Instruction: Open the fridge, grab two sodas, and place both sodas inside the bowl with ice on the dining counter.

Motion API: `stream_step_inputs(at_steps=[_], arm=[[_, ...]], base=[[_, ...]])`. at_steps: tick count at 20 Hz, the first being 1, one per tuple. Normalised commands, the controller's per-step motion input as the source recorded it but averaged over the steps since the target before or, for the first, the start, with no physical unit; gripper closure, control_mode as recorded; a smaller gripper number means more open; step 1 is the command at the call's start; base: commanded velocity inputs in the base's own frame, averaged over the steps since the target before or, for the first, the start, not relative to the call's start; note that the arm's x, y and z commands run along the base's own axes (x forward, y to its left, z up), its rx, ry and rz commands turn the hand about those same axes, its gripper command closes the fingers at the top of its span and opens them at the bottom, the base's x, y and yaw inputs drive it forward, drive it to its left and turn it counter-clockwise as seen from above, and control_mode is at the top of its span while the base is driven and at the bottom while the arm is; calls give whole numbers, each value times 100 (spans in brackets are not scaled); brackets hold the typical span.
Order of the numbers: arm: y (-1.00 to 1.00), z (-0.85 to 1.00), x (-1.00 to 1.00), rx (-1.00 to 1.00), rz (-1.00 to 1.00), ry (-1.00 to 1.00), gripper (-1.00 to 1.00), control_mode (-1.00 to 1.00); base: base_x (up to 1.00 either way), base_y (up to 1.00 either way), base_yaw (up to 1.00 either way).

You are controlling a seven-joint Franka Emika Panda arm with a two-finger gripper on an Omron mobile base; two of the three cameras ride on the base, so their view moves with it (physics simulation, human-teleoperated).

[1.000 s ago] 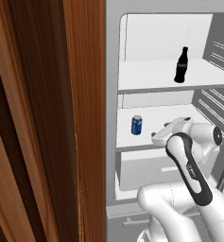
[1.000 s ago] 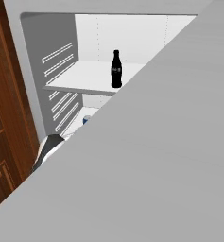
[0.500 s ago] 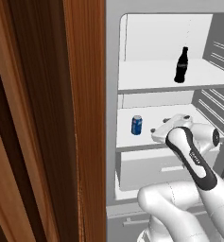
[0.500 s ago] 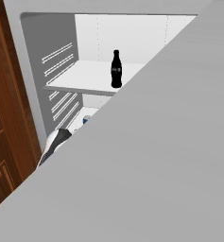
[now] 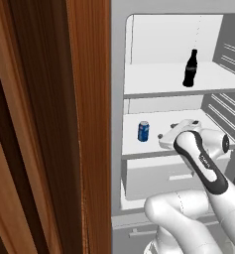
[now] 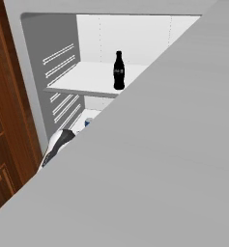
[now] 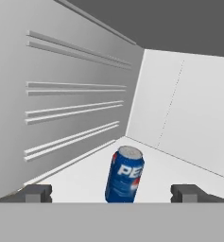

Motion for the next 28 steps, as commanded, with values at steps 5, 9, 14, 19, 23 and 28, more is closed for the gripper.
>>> stream_step_inputs(at_steps=[5, 9, 14, 19, 23, 28], arm=[[-4, 0, 0, 0, 0, 0, -100, -100], [0, -5, 9, 0, 0, 0, -100, -100], [0, -7, 24, 0, 0, 0, -100, -100], [0, -7, 26, 0, 0, 0, -100, -100], [1, -8, 22, 0, 0, 0, -100, -100], [5, -20, 20, 0, 0, 0, -100, -100]], base=[[0, 0, 0], [0, 0, 0], [0, 0, 0], [0, 0, 0], [0, 0, 0], [0, 0, 0]])
